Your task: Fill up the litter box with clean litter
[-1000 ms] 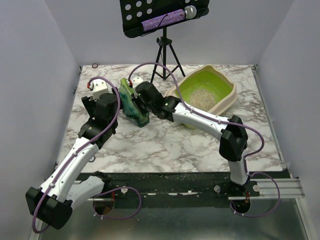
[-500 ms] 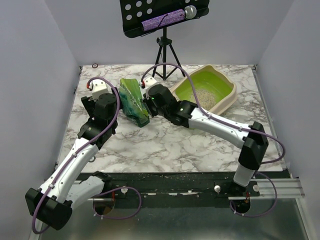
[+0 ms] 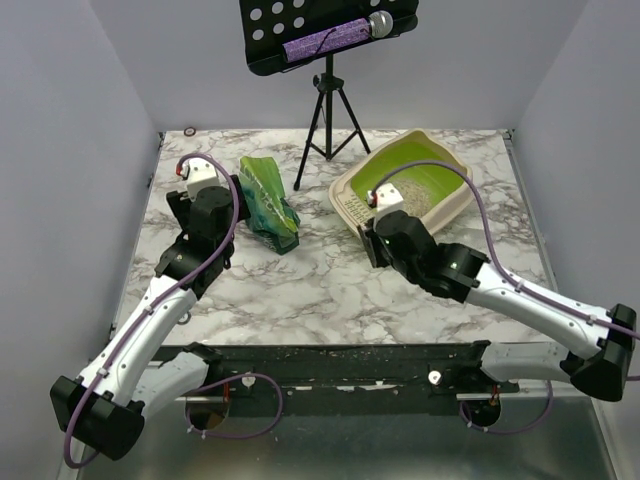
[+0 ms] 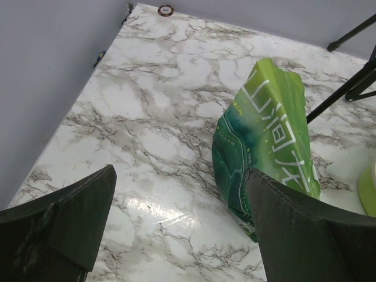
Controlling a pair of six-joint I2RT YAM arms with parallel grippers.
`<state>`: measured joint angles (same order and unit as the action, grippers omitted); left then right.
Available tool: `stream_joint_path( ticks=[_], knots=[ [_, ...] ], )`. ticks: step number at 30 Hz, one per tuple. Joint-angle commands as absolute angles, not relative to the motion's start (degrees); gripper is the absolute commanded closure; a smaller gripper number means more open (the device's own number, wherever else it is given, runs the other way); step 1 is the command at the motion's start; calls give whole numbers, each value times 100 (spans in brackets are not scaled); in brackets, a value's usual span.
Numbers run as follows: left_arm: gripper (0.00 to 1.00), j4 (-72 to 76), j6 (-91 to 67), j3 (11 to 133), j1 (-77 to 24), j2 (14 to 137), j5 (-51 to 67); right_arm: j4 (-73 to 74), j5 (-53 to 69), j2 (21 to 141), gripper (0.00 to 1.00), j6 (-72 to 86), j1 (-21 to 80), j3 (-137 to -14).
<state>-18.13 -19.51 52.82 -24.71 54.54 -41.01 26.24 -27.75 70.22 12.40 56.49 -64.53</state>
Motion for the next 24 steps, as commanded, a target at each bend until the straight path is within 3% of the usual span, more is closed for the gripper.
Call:
stream_joint_path(
  ticks=[1,9,16,21,24],
  knots=[
    [1,-1784,-1881,5352,-2443,5475,-3604,3681,-3103,6268,99,2379,5310,-5504],
    [1,-1784,-1872,5370,-2505,5616,-3340,3762,-2338,5353,99,3524,3746,-3983],
    [1,-1775,-1828,5379,-2540,5792,-3182,3103,-1855,5501,99,4218,2480,-3218],
    [1,-1714,-1758,5353,-2584,5880,-3077,2857,-1854,5809,98,4386,2136,-3015],
    [1,-1635,-1749,5317,-2593,5932,-2910,2830,-1863,5845,65,4438,2092,-2988]
  ],
)
